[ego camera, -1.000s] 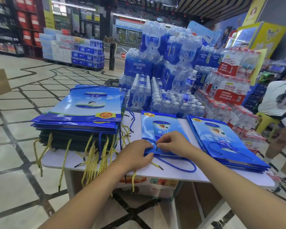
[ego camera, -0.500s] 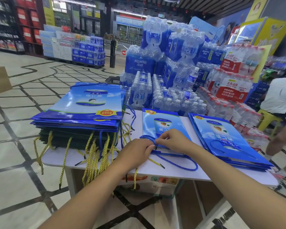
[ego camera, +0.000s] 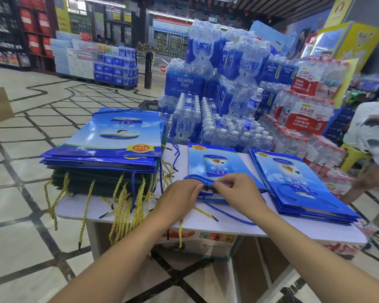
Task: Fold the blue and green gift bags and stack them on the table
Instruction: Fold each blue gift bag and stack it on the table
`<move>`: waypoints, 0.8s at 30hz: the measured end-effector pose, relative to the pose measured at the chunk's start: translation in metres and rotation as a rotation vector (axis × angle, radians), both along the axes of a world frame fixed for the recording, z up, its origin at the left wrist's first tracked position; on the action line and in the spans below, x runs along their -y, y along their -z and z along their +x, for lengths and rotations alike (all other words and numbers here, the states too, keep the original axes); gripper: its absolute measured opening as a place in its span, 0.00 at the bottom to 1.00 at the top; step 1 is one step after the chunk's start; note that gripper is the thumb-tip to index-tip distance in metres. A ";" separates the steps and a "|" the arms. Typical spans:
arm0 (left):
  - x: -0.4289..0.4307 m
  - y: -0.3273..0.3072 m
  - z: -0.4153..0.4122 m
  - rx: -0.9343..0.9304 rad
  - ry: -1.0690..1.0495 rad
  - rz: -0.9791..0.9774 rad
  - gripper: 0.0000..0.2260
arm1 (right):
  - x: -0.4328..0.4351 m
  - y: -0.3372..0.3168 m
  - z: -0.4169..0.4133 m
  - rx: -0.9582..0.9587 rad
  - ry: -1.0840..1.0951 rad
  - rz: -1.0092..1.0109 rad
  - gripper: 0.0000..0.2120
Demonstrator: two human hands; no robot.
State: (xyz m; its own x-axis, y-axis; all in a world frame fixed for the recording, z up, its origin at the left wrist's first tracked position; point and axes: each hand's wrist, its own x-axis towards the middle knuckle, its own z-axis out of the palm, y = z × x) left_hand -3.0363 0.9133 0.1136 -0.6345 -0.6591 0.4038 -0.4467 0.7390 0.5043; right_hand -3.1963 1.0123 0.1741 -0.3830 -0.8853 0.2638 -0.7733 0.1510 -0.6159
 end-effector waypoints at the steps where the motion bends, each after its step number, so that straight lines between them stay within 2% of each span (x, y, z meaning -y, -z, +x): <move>1: 0.001 0.001 0.000 -0.006 -0.005 -0.006 0.12 | -0.004 0.001 0.007 0.108 -0.007 0.113 0.07; 3: 0.003 0.002 0.000 -0.009 -0.009 -0.028 0.12 | -0.006 0.004 0.017 0.339 0.001 0.211 0.06; 8: 0.000 0.001 0.001 -0.020 0.009 -0.063 0.12 | 0.006 0.016 0.034 0.866 0.151 0.146 0.08; 10: 0.000 0.001 0.002 -0.034 0.000 -0.058 0.12 | 0.011 0.016 0.037 0.987 0.185 0.120 0.07; 19: -0.001 0.000 0.001 0.019 -0.038 -0.097 0.13 | 0.010 0.007 0.029 0.957 0.160 0.201 0.06; 22: -0.002 0.000 0.001 0.026 -0.026 -0.103 0.14 | 0.009 0.004 0.026 0.886 0.171 0.235 0.05; 24: -0.001 0.002 0.001 -0.019 -0.038 -0.080 0.13 | 0.009 0.004 0.025 0.969 0.173 0.249 0.04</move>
State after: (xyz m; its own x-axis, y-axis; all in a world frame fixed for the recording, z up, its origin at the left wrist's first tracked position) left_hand -3.0352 0.9139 0.1113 -0.6014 -0.6475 0.4680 -0.4656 0.7601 0.4533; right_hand -3.1708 1.0030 0.1699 -0.4626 -0.7847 -0.4127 0.0867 0.4232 -0.9019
